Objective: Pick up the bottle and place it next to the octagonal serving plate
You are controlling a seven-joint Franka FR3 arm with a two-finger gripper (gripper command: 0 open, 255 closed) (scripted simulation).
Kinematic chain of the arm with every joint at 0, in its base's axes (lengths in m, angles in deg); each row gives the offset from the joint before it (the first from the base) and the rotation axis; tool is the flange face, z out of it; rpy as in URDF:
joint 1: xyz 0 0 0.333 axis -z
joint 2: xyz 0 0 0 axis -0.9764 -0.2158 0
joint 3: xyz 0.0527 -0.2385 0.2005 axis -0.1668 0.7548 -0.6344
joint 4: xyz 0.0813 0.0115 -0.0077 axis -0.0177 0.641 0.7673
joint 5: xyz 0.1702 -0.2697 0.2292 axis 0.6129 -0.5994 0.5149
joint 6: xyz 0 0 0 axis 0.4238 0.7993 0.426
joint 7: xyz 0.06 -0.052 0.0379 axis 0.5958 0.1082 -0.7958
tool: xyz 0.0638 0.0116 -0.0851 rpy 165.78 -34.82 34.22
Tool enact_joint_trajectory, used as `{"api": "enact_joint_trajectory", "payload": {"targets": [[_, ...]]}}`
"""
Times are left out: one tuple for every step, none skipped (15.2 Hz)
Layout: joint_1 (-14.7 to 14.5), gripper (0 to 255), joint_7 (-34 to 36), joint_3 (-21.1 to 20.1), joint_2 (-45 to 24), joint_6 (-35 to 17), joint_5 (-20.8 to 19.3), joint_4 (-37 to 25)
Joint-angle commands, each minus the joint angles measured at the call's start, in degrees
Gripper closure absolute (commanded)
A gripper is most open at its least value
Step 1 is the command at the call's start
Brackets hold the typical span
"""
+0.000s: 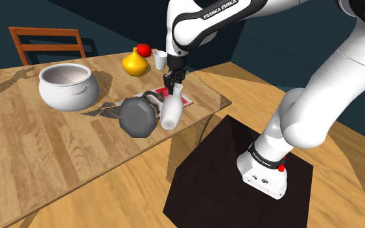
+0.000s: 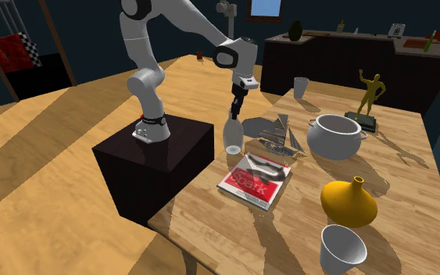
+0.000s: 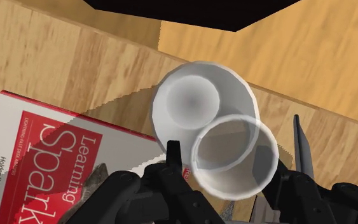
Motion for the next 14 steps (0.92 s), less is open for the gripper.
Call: {"api": "enact_joint_trajectory", "payload": {"targets": [[0.0, 255, 0.0, 0.0, 0.01, -0.01, 0.0, -0.01], [0.0, 0, 0.0, 0.0, 0.02, -0.01, 0.0, 0.0], [0.0, 0, 0.0, 0.0, 0.01, -0.01, 0.0, 0.0], [0.0, 0, 0.0, 0.0, 0.01, -0.01, 0.0, 0.0], [0.0, 0, 0.0, 0.0, 0.02, -0.01, 0.0, 0.0], [0.0, 0, 0.0, 0.0, 0.02, -0.01, 0.0, 0.0], [0.0, 0, 0.0, 0.0, 0.02, -0.01, 0.0, 0.0], [0.02, 0, 0.06, 0.0, 0.84, 1.99, -0.08, -1.19], [0.03, 0, 0.11, 0.0, 1.58, 3.99, -0.16, -2.45], [0.05, 0, 0.15, 0.0, 2.23, 5.98, -0.22, -3.78], [0.06, 0, 0.18, 0.0, 2.69, 7.54, -0.26, -4.88], [0.06, 0, 0.18, 0.0, 2.69, 7.54, -0.26, -4.88], [0.06, 0, 0.18, 0.0, 2.7, 7.54, -0.26, -4.88], [0.06, 0, 0.18, 0.0, 2.7, 7.54, -0.26, -4.88]]}}
